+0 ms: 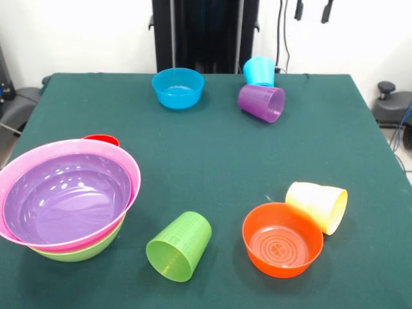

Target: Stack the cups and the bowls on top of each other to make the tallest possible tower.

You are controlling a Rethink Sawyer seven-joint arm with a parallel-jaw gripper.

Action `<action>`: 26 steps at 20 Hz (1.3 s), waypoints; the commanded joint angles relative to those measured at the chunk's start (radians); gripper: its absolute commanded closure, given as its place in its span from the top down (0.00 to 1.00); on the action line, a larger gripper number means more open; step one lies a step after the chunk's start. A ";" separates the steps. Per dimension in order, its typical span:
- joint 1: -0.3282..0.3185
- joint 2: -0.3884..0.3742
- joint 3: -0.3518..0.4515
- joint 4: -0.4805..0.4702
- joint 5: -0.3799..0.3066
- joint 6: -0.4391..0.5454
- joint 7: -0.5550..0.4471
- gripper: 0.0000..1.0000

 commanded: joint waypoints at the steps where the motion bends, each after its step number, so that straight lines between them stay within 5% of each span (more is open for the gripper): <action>1: -0.184 0.122 0.090 -0.002 -0.099 -0.079 0.046 1.00; 9: -0.378 0.184 0.153 -0.167 -0.260 0.028 -0.085 1.00; 16: -0.501 0.180 0.218 -0.206 -0.366 0.091 -0.112 1.00; 20: -0.561 0.172 0.238 -0.199 -0.428 0.087 -0.107 1.00; 26: -0.630 0.266 0.267 -0.259 -0.523 0.048 -0.098 1.00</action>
